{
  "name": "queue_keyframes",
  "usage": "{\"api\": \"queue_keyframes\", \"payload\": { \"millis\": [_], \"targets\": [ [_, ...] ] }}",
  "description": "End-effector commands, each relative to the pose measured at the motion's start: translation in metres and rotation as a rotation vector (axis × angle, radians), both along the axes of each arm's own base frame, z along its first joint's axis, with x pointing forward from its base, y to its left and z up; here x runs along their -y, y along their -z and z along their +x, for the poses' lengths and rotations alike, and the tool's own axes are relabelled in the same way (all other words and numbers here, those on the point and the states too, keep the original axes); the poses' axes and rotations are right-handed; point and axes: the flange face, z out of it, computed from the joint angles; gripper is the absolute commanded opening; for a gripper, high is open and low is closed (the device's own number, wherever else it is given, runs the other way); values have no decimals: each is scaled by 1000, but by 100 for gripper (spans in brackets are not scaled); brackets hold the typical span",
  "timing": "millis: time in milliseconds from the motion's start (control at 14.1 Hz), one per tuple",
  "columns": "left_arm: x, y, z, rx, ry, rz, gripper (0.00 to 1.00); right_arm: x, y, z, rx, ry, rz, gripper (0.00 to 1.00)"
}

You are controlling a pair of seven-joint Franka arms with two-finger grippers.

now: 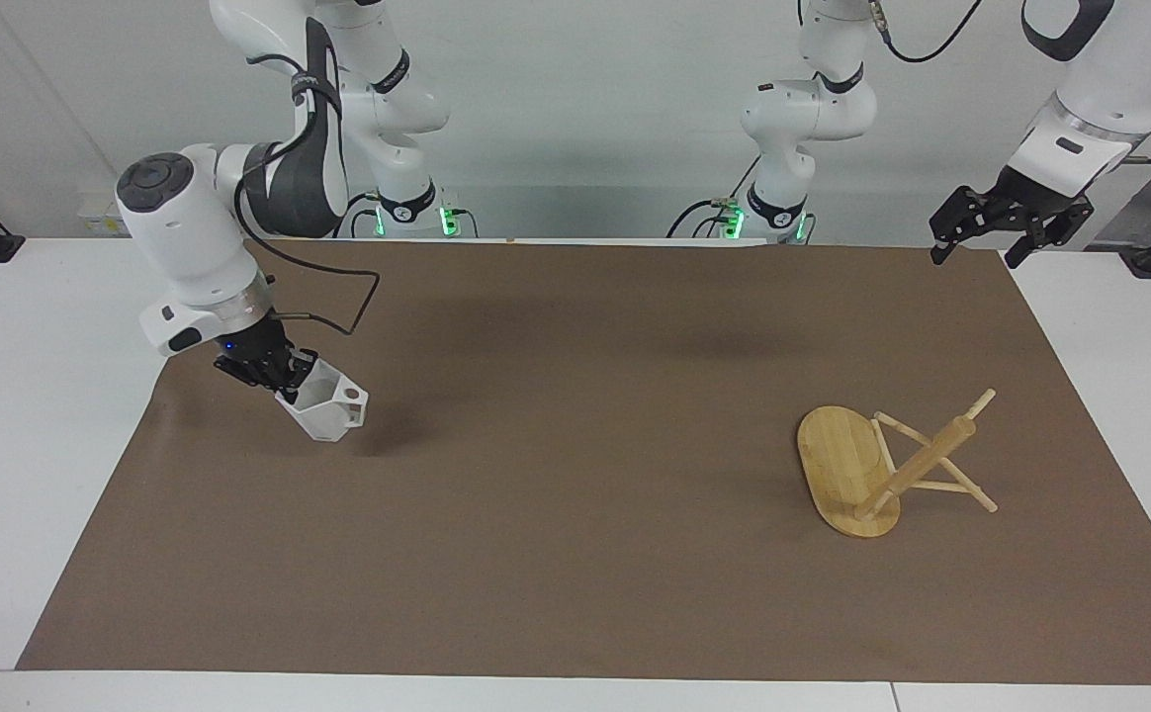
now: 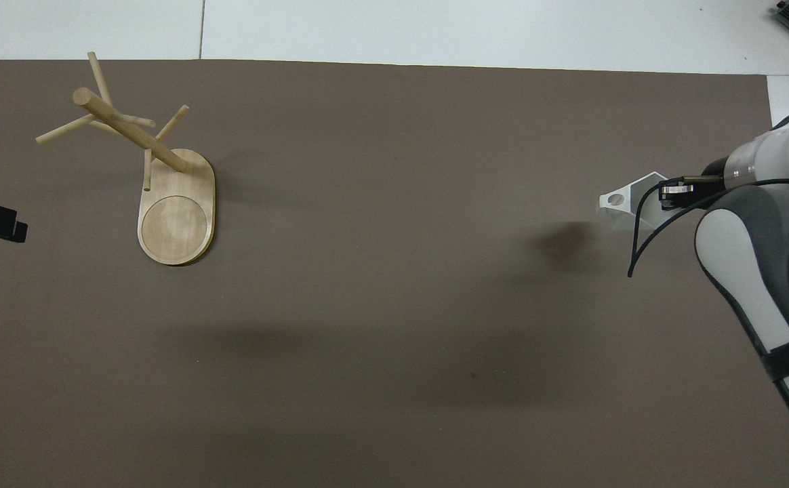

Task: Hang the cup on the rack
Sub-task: 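Lift the white cup with the right gripper and turn it upright, then carry the cup toward the rack with the right gripper while the left gripper approaches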

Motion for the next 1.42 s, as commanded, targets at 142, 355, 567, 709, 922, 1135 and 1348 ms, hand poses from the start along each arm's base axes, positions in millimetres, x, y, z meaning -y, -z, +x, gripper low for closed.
{"api": "queue_keyframes", "payload": {
  "millis": [142,355,567,709,922,1135,1348],
  "targets": [
    [-5,0,-11,-15,9,18,100,-2,-104,-28,-31,10,20,0],
    [-1,-1,-8,16,125,16,100,-15,-147,-57,-54,-6,103,0],
    [14,-2,-2,52,162,-16,100,-29,-159,-70,-80,-20,233,0],
    [21,-4,0,77,150,-101,100,-49,-163,-71,-73,-40,355,0],
    [27,-6,7,118,142,-149,100,-101,-166,-69,-28,-103,404,0],
    [35,-5,14,119,69,-207,100,-128,-154,-71,-1,-123,436,0],
    [47,-1,29,106,-108,-280,100,-160,-139,-72,-30,-144,537,0]
  ]
}}
